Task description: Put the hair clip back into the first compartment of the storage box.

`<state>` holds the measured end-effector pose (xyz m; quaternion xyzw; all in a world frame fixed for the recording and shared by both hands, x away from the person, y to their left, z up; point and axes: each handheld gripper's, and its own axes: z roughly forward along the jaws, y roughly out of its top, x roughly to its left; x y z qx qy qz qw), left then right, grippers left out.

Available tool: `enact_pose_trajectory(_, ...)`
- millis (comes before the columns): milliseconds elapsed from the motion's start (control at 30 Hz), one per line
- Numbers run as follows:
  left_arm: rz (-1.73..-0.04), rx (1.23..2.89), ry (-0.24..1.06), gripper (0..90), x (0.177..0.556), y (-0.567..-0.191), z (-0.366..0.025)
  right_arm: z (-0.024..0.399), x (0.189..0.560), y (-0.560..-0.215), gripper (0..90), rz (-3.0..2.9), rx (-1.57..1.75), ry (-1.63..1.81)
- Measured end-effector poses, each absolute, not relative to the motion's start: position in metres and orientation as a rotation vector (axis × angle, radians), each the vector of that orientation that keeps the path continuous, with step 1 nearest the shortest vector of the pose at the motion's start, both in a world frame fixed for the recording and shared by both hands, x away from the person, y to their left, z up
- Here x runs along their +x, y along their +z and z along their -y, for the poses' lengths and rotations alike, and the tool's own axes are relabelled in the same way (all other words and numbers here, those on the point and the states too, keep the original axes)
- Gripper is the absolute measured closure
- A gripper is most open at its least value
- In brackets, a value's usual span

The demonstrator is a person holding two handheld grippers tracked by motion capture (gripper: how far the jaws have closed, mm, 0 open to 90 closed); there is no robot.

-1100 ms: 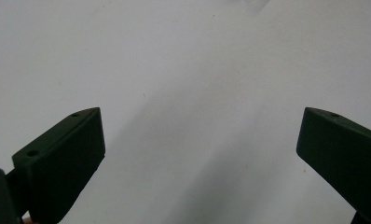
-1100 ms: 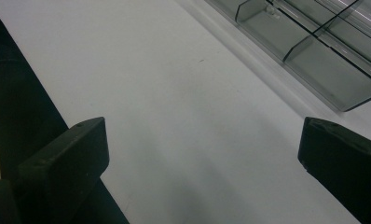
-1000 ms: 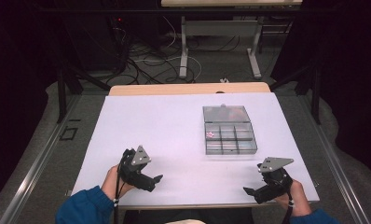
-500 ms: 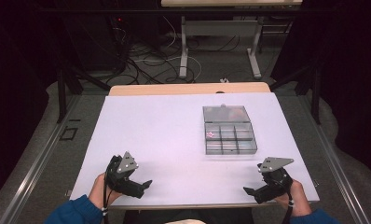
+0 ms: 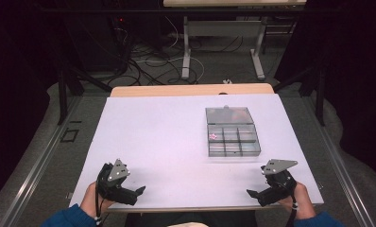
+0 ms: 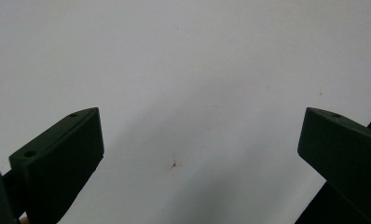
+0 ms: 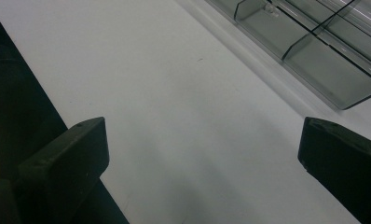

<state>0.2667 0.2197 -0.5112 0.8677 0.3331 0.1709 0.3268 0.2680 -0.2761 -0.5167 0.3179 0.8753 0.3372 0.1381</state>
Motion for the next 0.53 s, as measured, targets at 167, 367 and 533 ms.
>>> enact_pose_trajectory(167, -0.899, 2.243, 0.446, 0.4, 0.2643, -0.5140, -0.2264, 0.2761, 0.2681, -0.5168, 1.4, -2.534, 0.917, 0.975)
enact_pose_trajectory(367, -0.889, 2.242, 0.454, 0.4, 0.2638, -0.5145, -0.2267, 0.2762, 0.2679, -0.5167, 1.4, -2.531, 0.919, 0.974)
enact_pose_trajectory(533, -0.889, 2.226, 0.450, 0.4, 0.2642, -0.5141, -0.2277, 0.2764, 0.2683, -0.5169, 1.4, -2.533, 0.914, 0.975)
